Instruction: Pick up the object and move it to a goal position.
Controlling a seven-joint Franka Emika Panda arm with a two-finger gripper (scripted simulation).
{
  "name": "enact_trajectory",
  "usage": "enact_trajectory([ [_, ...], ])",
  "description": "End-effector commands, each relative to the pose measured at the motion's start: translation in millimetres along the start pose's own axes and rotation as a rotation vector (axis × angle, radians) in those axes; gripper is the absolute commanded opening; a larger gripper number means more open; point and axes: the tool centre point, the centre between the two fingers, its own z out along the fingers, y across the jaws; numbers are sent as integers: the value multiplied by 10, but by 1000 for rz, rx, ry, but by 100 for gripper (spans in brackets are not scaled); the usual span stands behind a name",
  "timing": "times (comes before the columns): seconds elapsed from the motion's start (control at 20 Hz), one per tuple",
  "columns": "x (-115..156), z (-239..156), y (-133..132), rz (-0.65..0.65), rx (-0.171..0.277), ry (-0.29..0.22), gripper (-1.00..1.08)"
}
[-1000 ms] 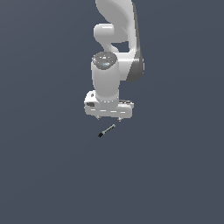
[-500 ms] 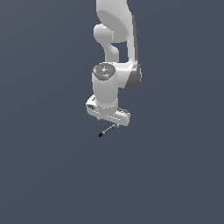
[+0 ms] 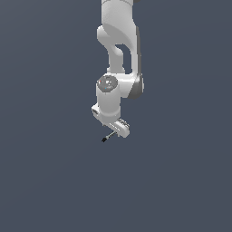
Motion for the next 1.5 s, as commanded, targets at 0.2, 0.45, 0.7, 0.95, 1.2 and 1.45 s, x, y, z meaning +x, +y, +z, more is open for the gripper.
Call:
enact_trajectory([
  [0.2, -13, 177, 69, 135, -6, 6, 100],
  [0.45, -20, 251, 101, 192, -9, 10, 100],
  [0.7, -22, 276, 113, 211, -10, 11, 100],
  [0.95, -24, 325, 112, 207, -10, 10, 100],
  [1.2, -27, 536, 121, 210, -10, 10, 100],
  [1.45, -25, 734, 124, 211, -10, 11, 100],
])
